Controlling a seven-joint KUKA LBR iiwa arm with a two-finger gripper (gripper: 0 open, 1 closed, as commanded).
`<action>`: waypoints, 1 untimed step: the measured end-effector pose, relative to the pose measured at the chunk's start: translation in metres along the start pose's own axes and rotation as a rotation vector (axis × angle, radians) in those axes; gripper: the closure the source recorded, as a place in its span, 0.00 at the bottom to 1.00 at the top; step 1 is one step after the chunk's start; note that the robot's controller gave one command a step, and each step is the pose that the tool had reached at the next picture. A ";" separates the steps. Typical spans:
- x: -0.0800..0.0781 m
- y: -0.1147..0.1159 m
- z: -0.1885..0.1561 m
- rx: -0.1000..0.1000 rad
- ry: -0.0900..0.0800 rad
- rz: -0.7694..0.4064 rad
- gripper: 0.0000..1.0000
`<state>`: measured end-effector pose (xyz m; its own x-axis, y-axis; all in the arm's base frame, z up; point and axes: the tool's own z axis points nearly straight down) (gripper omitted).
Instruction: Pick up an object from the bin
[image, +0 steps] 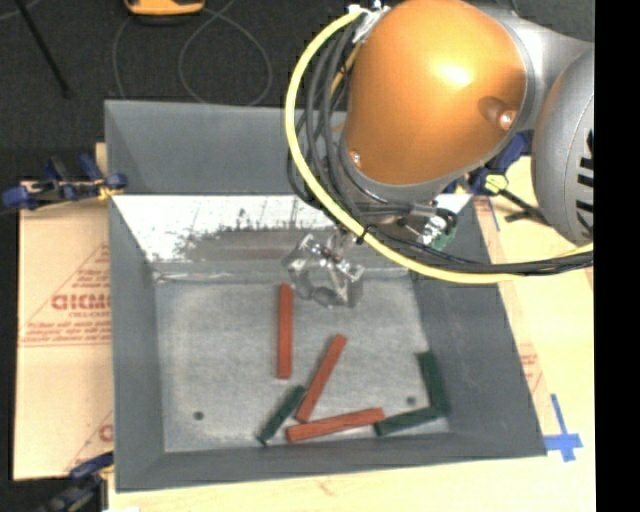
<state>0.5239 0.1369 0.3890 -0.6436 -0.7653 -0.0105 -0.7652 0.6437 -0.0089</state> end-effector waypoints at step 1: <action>0.010 0.036 0.159 -0.015 0.013 -0.101 1.00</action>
Offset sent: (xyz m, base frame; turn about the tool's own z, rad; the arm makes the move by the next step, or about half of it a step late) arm -0.0307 0.0151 -0.1553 -0.0975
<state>0.4920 0.1526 0.2296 -0.5628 -0.8266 0.0022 -0.8266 0.5628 0.0055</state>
